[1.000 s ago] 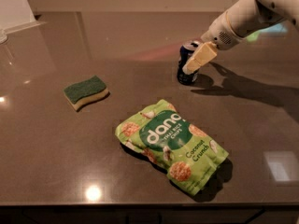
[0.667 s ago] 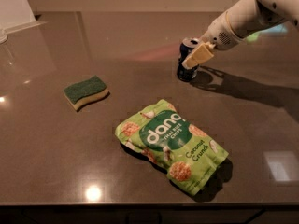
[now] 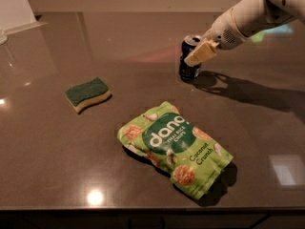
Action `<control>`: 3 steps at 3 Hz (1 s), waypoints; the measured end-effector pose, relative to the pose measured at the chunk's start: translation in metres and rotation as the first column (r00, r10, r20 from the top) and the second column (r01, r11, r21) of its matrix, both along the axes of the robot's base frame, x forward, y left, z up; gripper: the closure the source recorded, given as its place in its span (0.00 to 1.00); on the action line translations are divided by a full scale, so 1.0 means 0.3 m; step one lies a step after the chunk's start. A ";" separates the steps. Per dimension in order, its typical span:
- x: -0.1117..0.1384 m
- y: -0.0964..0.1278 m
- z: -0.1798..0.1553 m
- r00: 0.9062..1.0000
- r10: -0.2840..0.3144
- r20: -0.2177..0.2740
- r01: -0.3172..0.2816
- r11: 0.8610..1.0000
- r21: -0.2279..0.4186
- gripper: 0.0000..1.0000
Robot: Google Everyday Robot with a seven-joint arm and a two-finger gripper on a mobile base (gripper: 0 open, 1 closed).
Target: Pick pepsi can
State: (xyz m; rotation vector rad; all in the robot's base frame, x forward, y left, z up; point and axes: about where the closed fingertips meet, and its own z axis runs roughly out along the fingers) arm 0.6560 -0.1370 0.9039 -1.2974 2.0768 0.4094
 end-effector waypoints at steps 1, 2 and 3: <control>-0.012 0.017 0.062 1.000 0.019 0.010 -0.019 1.000 0.013 1.00; -0.028 0.032 0.158 0.999 0.033 0.024 -0.033 0.999 0.011 1.00; -0.065 0.078 0.317 0.996 0.067 0.055 -0.067 0.998 -0.012 1.00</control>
Offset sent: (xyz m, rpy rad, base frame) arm -0.0159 0.0103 0.0926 0.0071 -0.0490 0.0415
